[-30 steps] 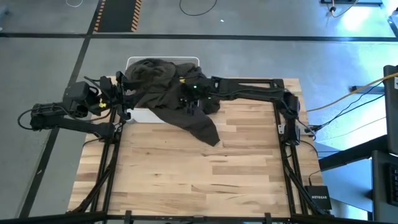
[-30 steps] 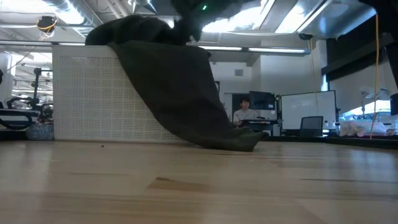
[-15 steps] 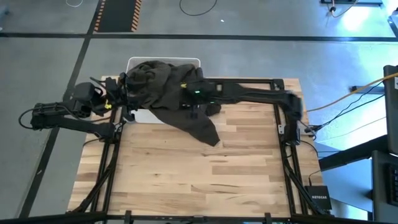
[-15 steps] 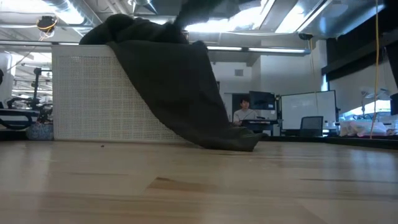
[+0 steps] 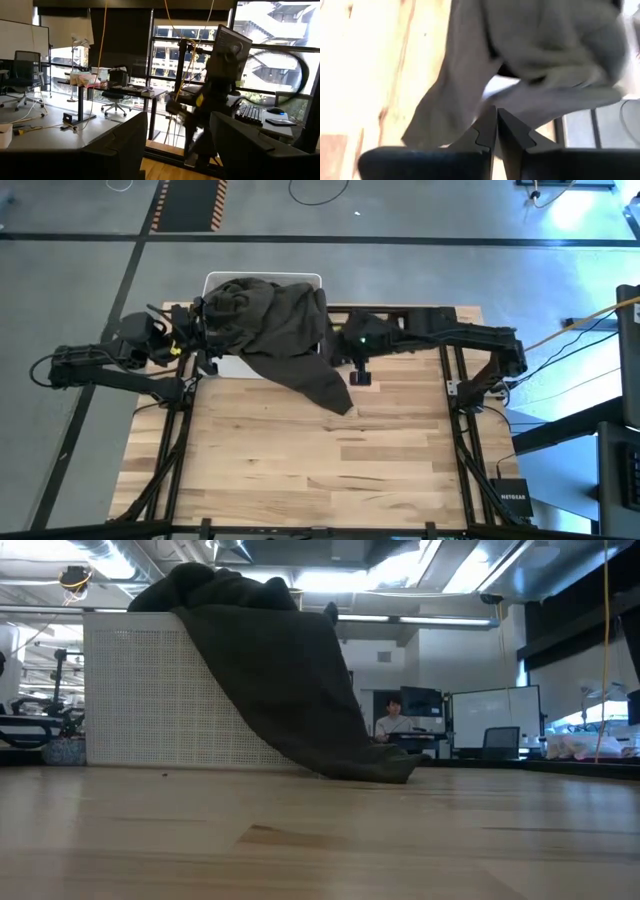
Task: Sort clothes
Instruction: Put the black shirt into the bin
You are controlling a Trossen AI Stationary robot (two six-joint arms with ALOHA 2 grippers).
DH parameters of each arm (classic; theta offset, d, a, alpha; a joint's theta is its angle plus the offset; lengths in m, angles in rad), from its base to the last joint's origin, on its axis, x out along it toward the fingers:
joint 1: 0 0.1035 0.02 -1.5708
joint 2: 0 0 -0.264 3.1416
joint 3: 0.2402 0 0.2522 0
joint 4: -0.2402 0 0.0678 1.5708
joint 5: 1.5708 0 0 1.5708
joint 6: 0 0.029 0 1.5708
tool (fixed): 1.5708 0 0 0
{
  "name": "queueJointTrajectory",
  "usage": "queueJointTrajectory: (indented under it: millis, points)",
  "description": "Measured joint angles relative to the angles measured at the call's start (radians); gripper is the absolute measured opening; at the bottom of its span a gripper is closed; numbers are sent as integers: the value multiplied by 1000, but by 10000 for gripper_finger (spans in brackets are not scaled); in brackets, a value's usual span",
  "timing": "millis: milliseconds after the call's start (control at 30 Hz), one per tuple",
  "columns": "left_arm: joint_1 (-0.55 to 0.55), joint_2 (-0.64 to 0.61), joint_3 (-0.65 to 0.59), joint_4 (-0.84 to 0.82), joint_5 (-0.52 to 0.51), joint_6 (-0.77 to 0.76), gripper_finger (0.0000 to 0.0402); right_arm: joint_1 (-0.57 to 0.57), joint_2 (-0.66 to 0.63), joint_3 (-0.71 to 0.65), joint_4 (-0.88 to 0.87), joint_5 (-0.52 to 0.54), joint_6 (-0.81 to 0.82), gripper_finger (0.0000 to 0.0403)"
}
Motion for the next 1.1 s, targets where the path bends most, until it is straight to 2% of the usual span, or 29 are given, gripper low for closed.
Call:
queueJointTrajectory:
  millis: [100, 333, 433, 500, 633, 733, 867, 1100]
  points:
    - [0, 2, 0, -2, 0, -2, 211, 5, -69, -152, 97, 0, 7, 30]
    - [0, 3, 0, -6, 0, -13, 211, -40, -280, -701, 635, 1, -16, 30]
    - [0, 3, 0, -4, 0, -13, 211, -82, -307, -864, 773, 30, -20, 30]
    - [0, 3, 0, -4, 0, -13, 211, -105, -300, -938, 806, 39, -20, 30]
    - [0, 12, 0, -4, 0, -13, 211, -131, -269, -999, 876, 23, 18, 33]
    - [0, 21, 0, -2, 0, -3, 211, -154, -233, -1000, 876, -106, 76, 51]
    - [0, 33, 0, -4, 0, 0, 211, -155, -182, -1000, 945, -266, 114, 106]
    - [0, 51, 0, -10, 0, -12, 211, -155, -63, -1000, 1157, -272, 92, 200]
